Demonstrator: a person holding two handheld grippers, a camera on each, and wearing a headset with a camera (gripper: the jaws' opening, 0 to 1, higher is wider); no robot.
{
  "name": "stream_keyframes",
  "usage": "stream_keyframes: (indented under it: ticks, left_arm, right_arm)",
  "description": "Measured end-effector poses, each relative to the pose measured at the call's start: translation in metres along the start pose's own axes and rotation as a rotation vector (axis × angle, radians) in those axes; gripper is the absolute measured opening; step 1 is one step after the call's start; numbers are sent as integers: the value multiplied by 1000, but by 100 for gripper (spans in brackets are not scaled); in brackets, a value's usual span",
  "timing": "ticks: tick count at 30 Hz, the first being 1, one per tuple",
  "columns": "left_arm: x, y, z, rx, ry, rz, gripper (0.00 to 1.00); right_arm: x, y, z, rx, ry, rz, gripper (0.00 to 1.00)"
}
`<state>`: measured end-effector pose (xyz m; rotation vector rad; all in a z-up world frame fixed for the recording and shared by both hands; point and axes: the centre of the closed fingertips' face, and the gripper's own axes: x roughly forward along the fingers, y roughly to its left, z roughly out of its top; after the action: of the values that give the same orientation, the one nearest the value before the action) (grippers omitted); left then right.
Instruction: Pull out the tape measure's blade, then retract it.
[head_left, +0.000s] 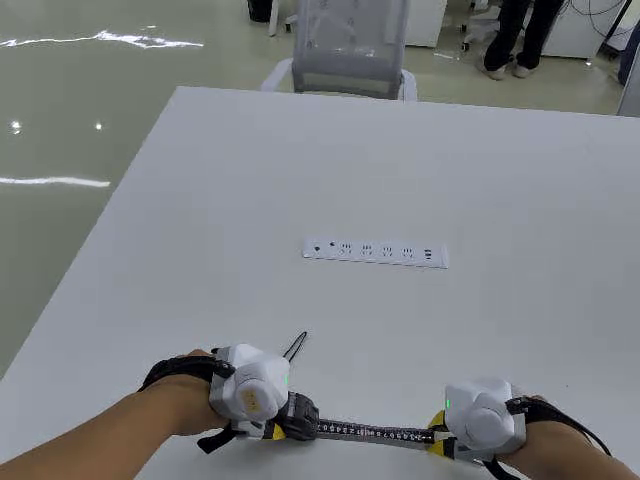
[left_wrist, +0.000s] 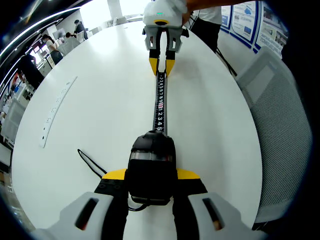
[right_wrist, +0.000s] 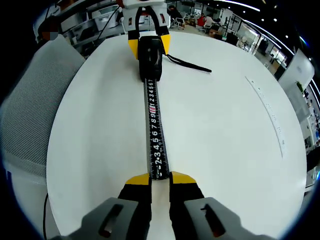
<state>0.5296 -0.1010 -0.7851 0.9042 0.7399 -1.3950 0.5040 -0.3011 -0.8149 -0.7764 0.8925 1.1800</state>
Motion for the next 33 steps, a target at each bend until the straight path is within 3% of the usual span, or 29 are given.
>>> stream_keyframes:
  ticks: [33]
  left_arm:
    - [0,0,0,-4,-2,-3,30]
  right_arm:
    - [-7,-1,-12,12,6,-1,10]
